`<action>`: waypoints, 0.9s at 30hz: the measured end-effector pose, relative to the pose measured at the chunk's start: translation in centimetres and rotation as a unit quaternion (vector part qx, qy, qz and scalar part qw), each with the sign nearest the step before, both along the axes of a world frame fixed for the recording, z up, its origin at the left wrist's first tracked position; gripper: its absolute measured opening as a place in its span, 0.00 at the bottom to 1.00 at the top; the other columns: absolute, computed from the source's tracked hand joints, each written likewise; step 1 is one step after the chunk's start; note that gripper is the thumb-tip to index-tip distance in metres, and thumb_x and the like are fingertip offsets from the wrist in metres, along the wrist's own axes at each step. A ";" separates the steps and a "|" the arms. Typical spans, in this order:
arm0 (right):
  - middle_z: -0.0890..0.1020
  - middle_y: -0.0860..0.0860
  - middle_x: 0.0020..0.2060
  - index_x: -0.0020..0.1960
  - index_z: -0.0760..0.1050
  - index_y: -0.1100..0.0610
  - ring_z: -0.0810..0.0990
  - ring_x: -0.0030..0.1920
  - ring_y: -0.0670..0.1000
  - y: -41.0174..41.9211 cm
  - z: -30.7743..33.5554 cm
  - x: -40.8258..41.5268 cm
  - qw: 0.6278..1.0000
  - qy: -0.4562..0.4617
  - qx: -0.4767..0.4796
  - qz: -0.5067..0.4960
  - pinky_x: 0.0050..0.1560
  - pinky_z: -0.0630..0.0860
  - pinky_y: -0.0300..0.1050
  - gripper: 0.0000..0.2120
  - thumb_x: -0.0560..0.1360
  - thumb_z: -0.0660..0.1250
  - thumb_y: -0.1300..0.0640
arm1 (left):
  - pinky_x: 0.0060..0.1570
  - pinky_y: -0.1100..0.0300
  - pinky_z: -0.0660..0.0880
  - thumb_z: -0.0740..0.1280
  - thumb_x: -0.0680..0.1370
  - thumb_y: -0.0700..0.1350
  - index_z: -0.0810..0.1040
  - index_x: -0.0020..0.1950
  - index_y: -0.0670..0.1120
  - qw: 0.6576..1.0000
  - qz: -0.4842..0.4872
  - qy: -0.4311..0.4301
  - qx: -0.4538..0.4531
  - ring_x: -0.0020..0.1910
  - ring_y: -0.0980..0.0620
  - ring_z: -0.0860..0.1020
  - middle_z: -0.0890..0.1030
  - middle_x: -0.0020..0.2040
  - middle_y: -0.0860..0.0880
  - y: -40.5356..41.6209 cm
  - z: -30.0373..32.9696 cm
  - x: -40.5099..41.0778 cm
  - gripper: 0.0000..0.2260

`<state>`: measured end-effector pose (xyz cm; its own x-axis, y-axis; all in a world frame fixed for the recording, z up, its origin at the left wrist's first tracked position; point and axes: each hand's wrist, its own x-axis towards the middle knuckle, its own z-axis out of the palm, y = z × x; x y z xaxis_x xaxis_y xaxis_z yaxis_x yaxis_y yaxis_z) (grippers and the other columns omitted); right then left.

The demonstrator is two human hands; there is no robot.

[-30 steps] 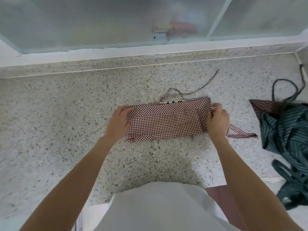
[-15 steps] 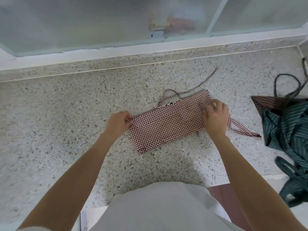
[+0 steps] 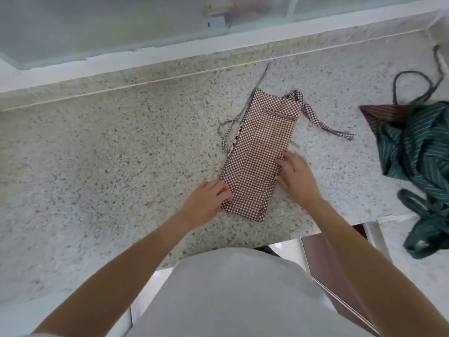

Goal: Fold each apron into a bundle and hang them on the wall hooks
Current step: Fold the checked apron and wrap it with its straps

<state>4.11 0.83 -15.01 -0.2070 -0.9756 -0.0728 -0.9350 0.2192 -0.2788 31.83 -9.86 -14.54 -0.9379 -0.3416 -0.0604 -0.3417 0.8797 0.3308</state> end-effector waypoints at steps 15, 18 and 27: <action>0.74 0.60 0.63 0.65 0.70 0.63 0.73 0.64 0.60 0.4 -0.2 -0.3 0.996 -0.073 -0.005 0.052 0.67 0.67 0.55 0.19 0.74 0.65 0.64 | 0.28 0.61 0.76 0.58 0.76 0.49 0.80 0.48 0.47 0.989 0.071 0.070 0.110 0.29 0.58 0.75 0.82 0.40 0.52 -1.8 2.1 0.3 0.12; 0.74 0.56 0.63 0.66 0.68 0.59 0.72 0.64 0.57 0.2 0.7 -0.3 0.992 -0.122 0.018 0.019 0.67 0.68 0.51 0.21 0.74 0.67 0.59 | 0.30 0.62 0.77 0.59 0.78 0.49 0.79 0.52 0.47 0.975 0.126 0.138 0.120 0.31 0.57 0.78 0.83 0.43 0.53 -3.2 4.7 -1.4 0.11; 0.81 0.51 0.39 0.50 0.76 0.57 0.77 0.38 0.51 -2.9 1.5 0.6 0.937 -0.235 -0.062 -0.250 0.35 0.69 0.39 0.09 0.78 0.62 0.52 | 0.46 0.66 0.75 0.66 0.77 0.43 0.81 0.54 0.47 0.962 0.158 0.158 0.157 0.44 0.56 0.79 0.82 0.50 0.52 -13.9 10.6 -13.7 0.07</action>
<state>4.71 -2.04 -13.52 -0.6135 -0.7726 -0.1635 -0.4919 0.5359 -0.6862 18.16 -23.76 -3.94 -0.7782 -0.6247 0.0643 -0.4149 0.5883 0.6941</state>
